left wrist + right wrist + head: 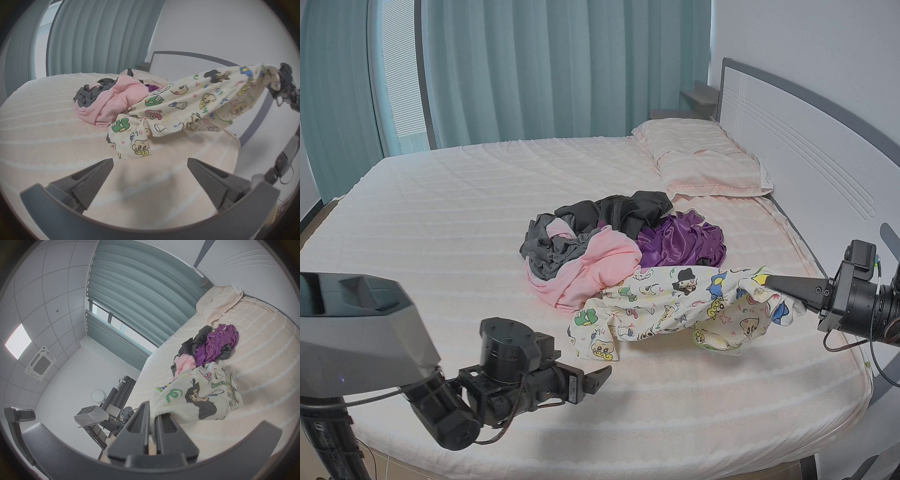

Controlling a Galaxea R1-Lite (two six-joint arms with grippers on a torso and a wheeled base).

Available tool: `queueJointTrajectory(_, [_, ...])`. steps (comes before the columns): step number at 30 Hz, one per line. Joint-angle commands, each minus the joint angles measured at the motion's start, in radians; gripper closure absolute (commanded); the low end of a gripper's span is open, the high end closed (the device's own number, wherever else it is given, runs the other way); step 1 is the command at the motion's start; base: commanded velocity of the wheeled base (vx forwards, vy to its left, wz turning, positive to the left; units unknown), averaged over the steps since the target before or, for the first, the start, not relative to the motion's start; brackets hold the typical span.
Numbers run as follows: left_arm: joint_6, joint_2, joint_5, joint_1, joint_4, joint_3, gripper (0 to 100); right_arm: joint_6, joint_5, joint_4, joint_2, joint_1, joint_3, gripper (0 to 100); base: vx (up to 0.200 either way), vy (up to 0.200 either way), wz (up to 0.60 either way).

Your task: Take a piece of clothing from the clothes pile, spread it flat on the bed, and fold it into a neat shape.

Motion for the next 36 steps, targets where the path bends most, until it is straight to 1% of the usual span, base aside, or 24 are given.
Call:
queueJointTrajectory(1, [-0.056, 0.205, 0.094, -0.039, -0.027, -0.150, 0, 0.005, -0.003, -0.003, 0.020, -0.004, -0.009, 100, 0.000, 0.000, 0.00])
queueJointTrajectory(2, [-0.070, 0.222, 0.109, -0.039, -0.025, -0.179, 0, 0.005, -0.003, -0.003, 0.020, -0.004, -0.009, 100, 0.000, 0.000, 0.00])
queueJointTrajectory(8, [-0.072, 0.276, 0.125, -0.037, -0.025, -0.250, 0, 0.004, -0.003, -0.005, 0.015, -0.004, -0.015, 100, 0.000, 0.000, 0.00])
queueJointTrajectory(10, [-0.072, 0.308, 0.152, -0.034, -0.025, -0.284, 0, 0.005, -0.004, -0.003, 0.014, -0.004, -0.027, 100, 0.000, 0.000, 0.00])
queueJointTrajectory(11, [-0.072, 0.308, 0.152, -0.034, -0.025, -0.284, 0, 0.005, -0.004, -0.003, 0.014, -0.004, -0.027, 100, 0.000, 0.000, 0.00])
queueJointTrajectory(13, [-0.072, 0.348, 0.187, -0.028, -0.025, -0.331, 0, 0.004, -0.004, -0.003, 0.011, -0.004, -0.033, 100, 0.000, 0.000, 0.00])
queueJointTrajectory(19, [-0.073, 0.363, 0.177, -0.014, -0.028, -0.353, 0, 0.004, -0.004, -0.003, 0.011, -0.003, -0.032, 100, 0.000, 0.000, 0.00])
queueJointTrajectory(22, [-0.082, 0.404, 0.186, 0.010, -0.030, -0.428, 0, 0.004, -0.003, -0.003, 0.003, -0.001, -0.032, 100, 0.000, 0.000, 0.00])
queueJointTrajectory(23, [-0.082, 0.406, 0.187, 0.010, -0.030, -0.432, 0, 0.004, -0.003, -0.003, 0.003, -0.001, -0.030, 100, 0.000, 0.000, 0.00])
queueJointTrajectory(25, [-0.127, 0.423, 0.192, 0.012, -0.030, -0.472, 0, 0.004, -0.003, -0.002, 0.001, -0.001, -0.029, 100, 0.000, 0.000, 0.00])
queueJointTrajectory(26, [-0.142, 0.423, 0.192, 0.012, -0.030, -0.477, 100, 0.004, -0.004, -0.002, 0.001, -0.001, -0.029, 100, 0.000, 0.000, 0.00])
queueJointTrajectory(29, [-0.154, 0.424, 0.192, 0.009, -0.030, -0.469, 100, 0.004, -0.004, -0.002, 0.001, -0.004, -0.026, 100, 0.000, 0.000, 0.00])
queueJointTrajectory(33, [-0.157, 0.392, 0.192, 0.012, -0.041, -0.385, 100, 0.004, -0.004, -0.002, 0.000, -0.015, -0.022, 100, 0.000, 0.000, 0.00])
queueJointTrajectory(34, [-0.157, 0.391, 0.192, 0.012, -0.042, -0.382, 100, 0.004, -0.004, -0.002, 0.000, -0.015, -0.022, 100, 0.000, 0.000, 0.00])
queueJointTrajectory(35, [-0.157, 0.354, 0.192, 0.015, -0.056, -0.339, 100, 0.004, -0.003, 0.000, 0.003, -0.021, -0.021, 100, 0.000, 0.000, 0.00])
queueJointTrajectory(36, [-0.157, 0.354, 0.192, 0.015, -0.056, -0.339, 100, 0.004, -0.003, 0.000, 0.003, -0.021, -0.021, 100, 0.000, 0.000, 0.00])
